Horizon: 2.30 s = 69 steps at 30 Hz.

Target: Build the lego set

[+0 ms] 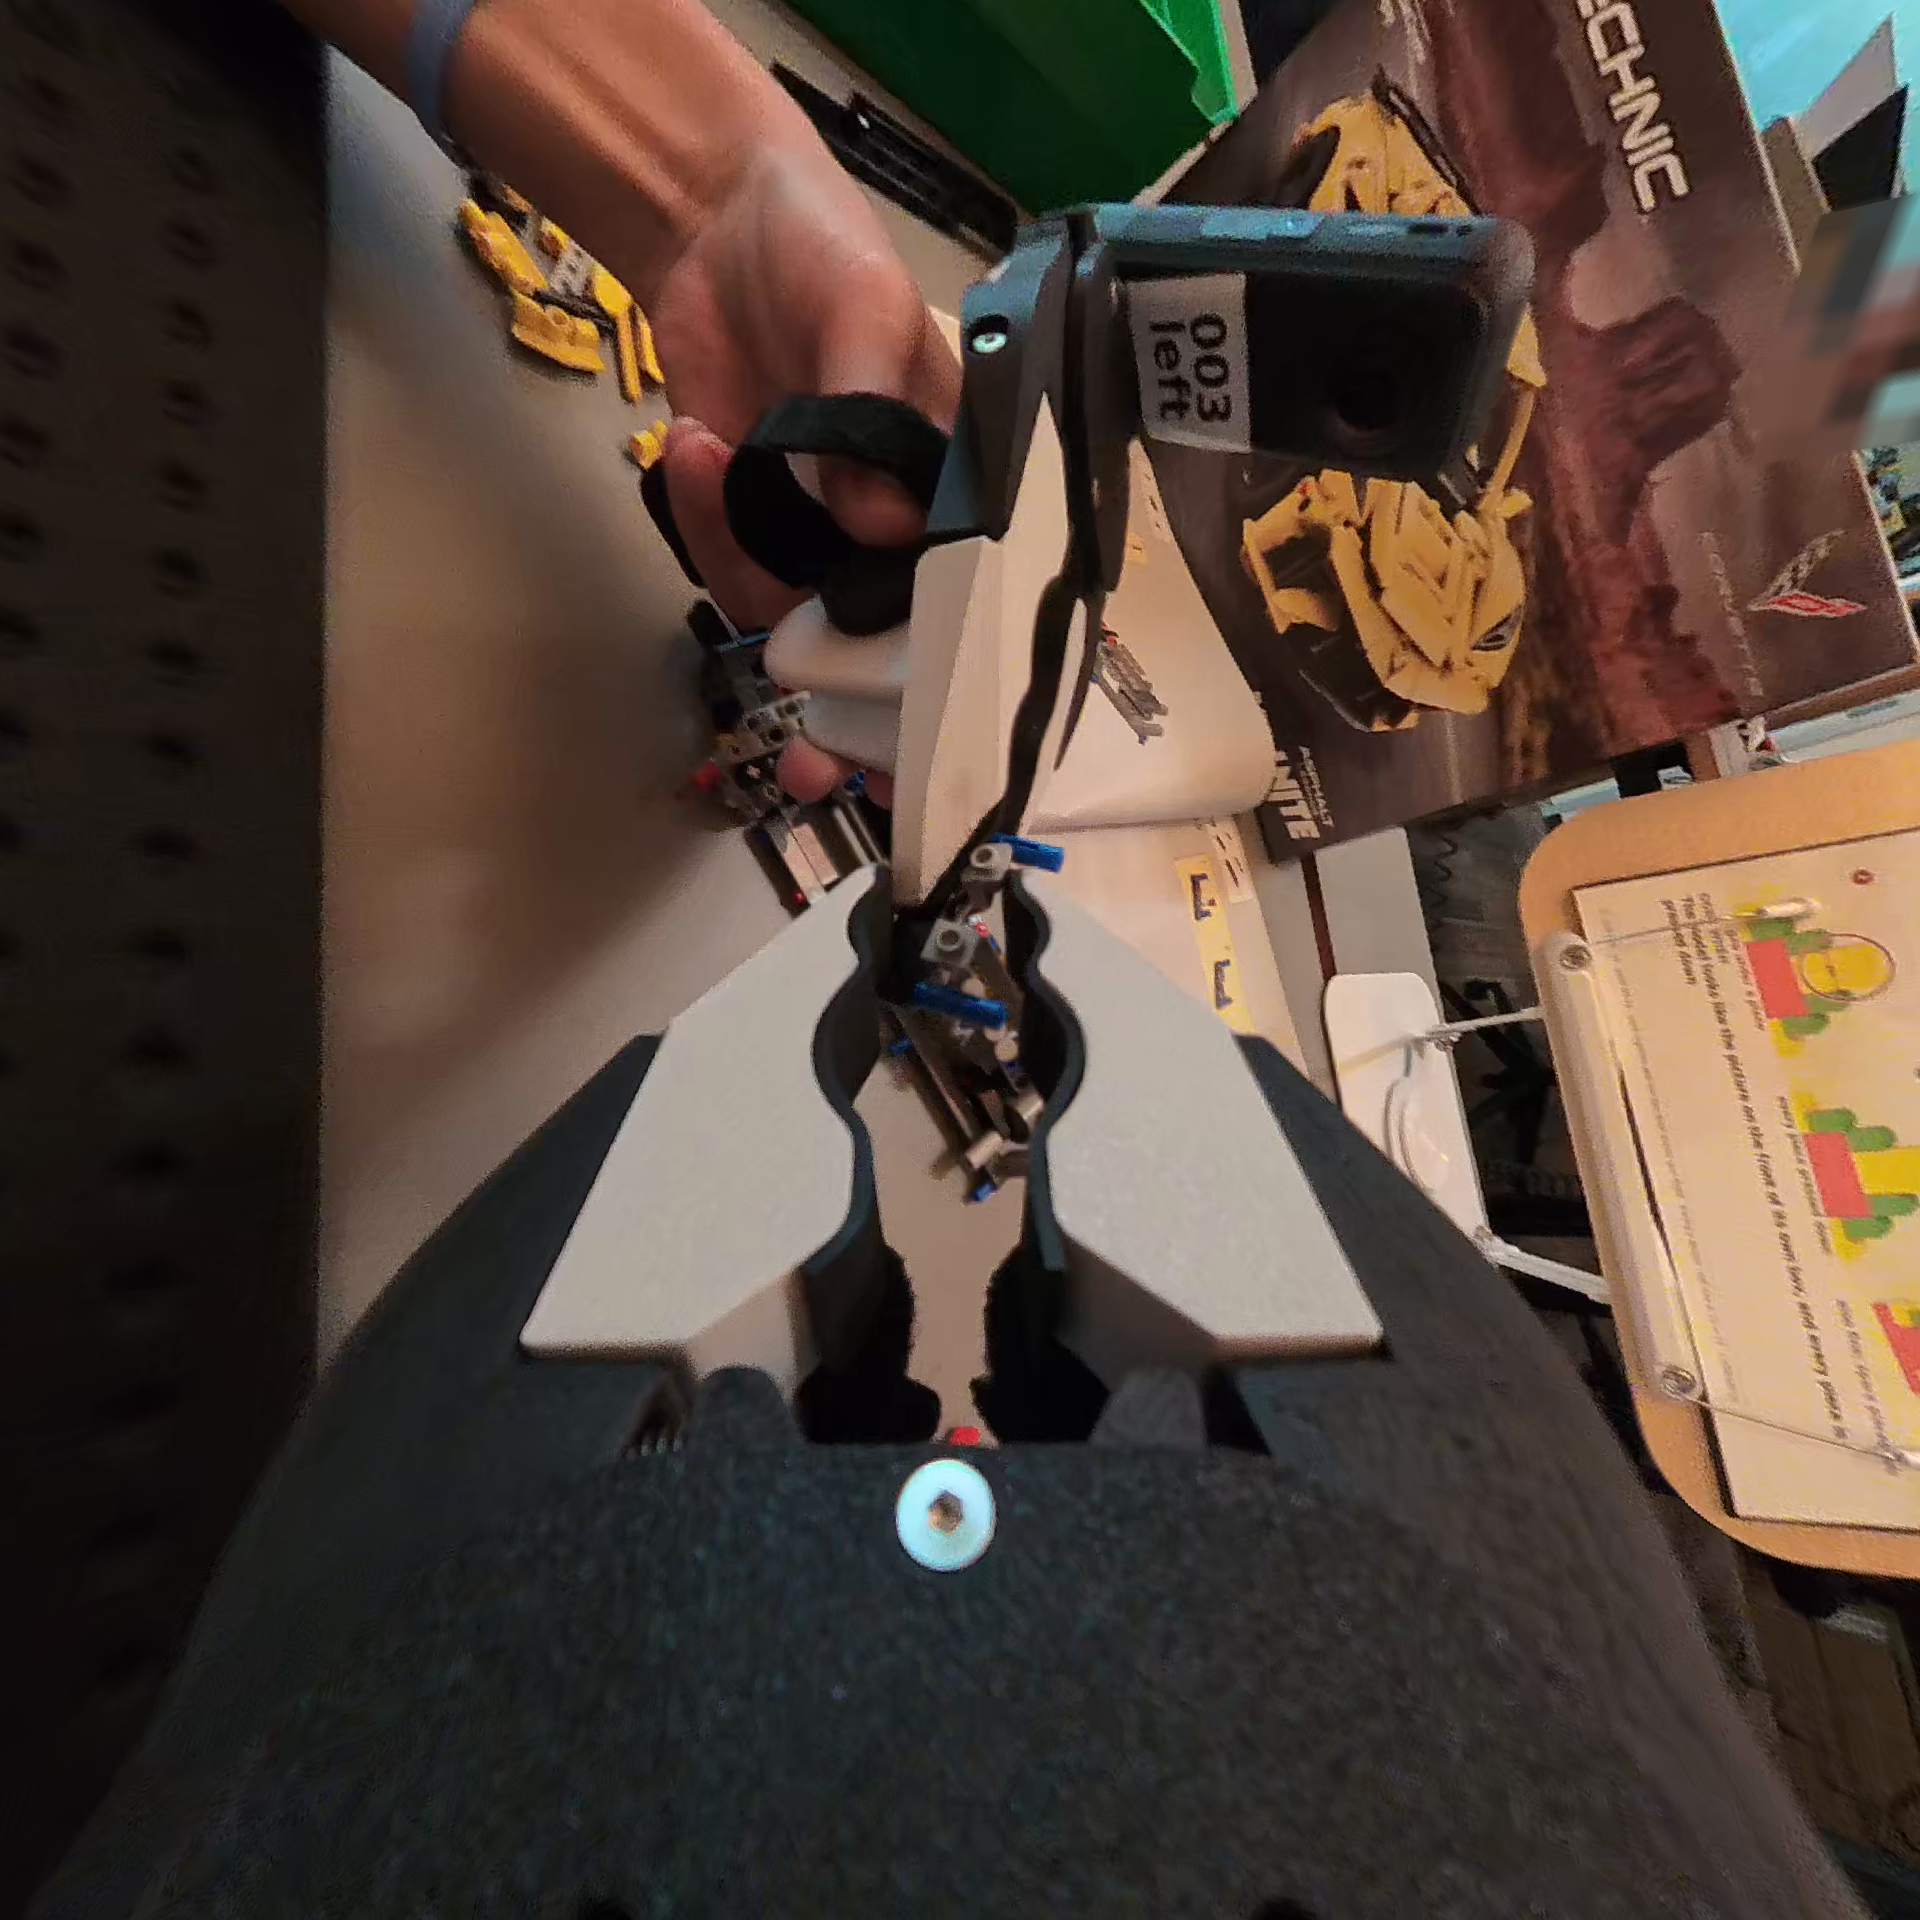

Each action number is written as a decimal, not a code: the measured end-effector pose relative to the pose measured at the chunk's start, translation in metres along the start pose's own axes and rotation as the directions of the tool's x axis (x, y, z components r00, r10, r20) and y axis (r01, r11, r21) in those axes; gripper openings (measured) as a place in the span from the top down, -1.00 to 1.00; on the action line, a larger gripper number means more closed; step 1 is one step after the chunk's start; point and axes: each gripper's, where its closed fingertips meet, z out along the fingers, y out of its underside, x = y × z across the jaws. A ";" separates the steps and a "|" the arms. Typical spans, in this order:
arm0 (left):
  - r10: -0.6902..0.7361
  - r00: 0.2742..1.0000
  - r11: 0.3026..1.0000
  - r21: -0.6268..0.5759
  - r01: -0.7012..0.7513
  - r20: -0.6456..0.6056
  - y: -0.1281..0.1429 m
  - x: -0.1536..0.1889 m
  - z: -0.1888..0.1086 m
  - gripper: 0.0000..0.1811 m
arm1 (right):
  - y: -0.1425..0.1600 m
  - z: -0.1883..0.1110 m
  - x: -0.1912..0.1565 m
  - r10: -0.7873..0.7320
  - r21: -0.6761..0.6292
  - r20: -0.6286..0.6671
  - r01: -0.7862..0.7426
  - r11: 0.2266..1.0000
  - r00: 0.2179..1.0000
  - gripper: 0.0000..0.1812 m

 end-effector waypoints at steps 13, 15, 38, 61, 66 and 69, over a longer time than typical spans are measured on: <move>-0.034 0.999 0.997 0.067 0.036 -0.038 -0.012 0.006 -0.001 0.91 | -0.008 -0.005 0.012 -0.044 0.043 -0.152 0.051 0.998 0.987 0.81; -0.046 0.998 0.997 0.063 0.049 -0.041 -0.011 0.005 -0.001 0.91 | -0.006 -0.004 0.012 -0.055 0.043 -0.168 0.063 0.997 0.984 0.81; 0.103 0.990 0.993 -0.071 -0.097 0.092 0.010 -0.009 0.007 0.94 | 0.010 -0.004 -0.008 0.146 0.055 -0.015 -0.145 0.988 0.989 0.78; 0.473 0.848 0.875 -0.244 -0.419 0.239 0.022 -0.024 0.006 0.93 | 0.025 -0.009 -0.015 0.650 0.148 0.297 -0.706 0.692 0.699 0.79; 0.434 0.871 0.899 -0.174 -0.402 0.232 0.012 -0.016 0.005 0.93 | 0.019 -0.011 -0.012 0.637 0.183 0.312 -0.703 0.688 0.705 0.89; 0.400 0.891 0.917 -0.099 -0.387 0.217 0.001 -0.010 0.002 0.93 | 0.013 -0.018 -0.002 0.678 0.254 0.349 -0.762 0.596 0.647 0.89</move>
